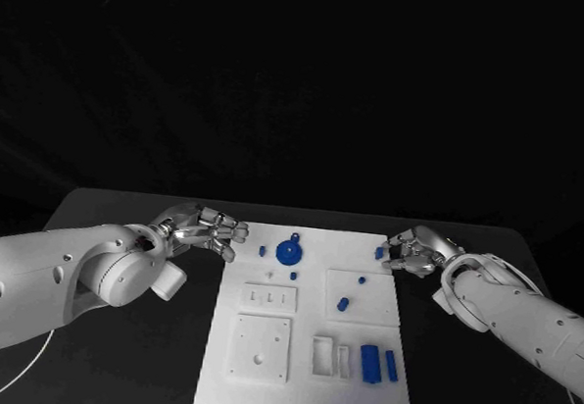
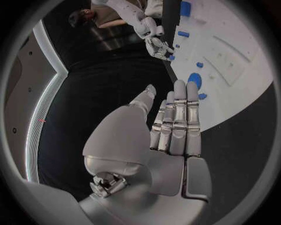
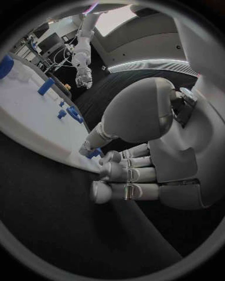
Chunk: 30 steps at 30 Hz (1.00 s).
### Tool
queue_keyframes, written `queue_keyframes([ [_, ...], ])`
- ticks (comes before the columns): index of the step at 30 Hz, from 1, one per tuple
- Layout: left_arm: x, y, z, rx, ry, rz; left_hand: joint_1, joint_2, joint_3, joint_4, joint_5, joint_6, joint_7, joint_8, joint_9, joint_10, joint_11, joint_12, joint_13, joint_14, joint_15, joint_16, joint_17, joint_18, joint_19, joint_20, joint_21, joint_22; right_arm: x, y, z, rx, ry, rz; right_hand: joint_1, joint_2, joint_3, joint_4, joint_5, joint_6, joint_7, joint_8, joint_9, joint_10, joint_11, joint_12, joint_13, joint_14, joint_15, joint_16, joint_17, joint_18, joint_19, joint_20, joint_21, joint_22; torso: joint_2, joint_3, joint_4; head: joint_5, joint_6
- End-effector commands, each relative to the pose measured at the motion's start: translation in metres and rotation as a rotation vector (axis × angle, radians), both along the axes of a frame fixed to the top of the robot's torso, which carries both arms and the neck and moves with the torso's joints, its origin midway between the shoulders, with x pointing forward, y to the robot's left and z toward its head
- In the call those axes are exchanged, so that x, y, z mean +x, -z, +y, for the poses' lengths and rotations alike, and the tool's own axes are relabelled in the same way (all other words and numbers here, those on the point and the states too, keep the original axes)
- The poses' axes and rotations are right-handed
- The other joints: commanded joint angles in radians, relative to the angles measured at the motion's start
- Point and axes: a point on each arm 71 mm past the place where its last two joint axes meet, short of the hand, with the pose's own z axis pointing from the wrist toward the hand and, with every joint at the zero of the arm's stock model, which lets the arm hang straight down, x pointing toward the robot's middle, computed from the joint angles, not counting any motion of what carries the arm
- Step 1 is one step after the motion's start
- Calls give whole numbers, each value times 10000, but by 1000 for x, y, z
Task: Assemble the parts on the task board
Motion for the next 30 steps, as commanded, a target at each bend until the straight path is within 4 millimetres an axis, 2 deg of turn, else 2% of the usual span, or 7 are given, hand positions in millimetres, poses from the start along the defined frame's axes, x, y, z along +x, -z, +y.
queue_keyframes([
  [1,-1,-1,-3,-49,236,-43,24,7,51,-18,37,-37,6,-29,-5,-82,9,-17,10,-66,19,1,-12,92,-65,-2,65,-12,0,2,5,158,-88,129,-109,7,-72,9,-38,64,-4,-29,-11,-20,-25,77,16,4,16,14,14,68,467,51,-56,740,-6,-6,13,3,-23],
  [18,-1,0,-3,-26,271,-14,16,2,68,-16,36,-37,7,-29,-5,-90,12,-17,10,-68,21,4,-9,97,-80,4,87,-11,2,8,12,227,147,36,-162,128,25,199,-255,169,-21,-32,-13,48,-42,170,83,43,2,76,89,64,485,36,-10,744,-18,-21,6,39,-39],
  [21,-1,0,-3,-20,276,-4,16,2,68,-16,36,-37,7,-29,-5,-90,12,-17,10,-68,21,4,-9,97,-80,4,87,-11,2,9,12,217,211,19,-181,214,195,229,-369,332,-52,-31,-6,56,-63,192,104,51,-9,80,102,59,486,30,3,744,-17,-20,2,44,-45],
  [23,-1,0,-3,-16,278,0,10,2,69,-6,36,-41,8,-30,-5,-95,14,-18,10,-71,22,3,-9,97,-84,5,93,-13,2,9,11,205,262,12,-179,315,394,238,-454,658,-135,-1,57,69,-116,225,134,57,-41,93,119,53,491,10,15,746,-17,-16,1,43,-41],
  [26,-1,0,-3,-13,283,8,10,2,69,-6,36,-41,8,-30,-5,-95,14,-18,10,-71,22,3,-9,97,-84,5,93,-13,2,9,10,183,334,-3,-241,317,719,210,-467,928,-210,-30,140,74,-168,230,156,65,-80,100,142,16,489,-36,32,748,-21,-13,-3,50,-38],
  [30,-1,0,-3,-10,287,16,10,2,69,-6,36,-41,8,-30,-5,-95,14,-18,10,-71,22,3,-9,97,-84,5,93,-13,2,9,9,170,386,-22,-262,457,1157,164,-764,1226,-286,-18,313,94,-218,246,195,71,-117,94,165,-24,487,-80,59,751,-19,-10,-17,63,-56],
])
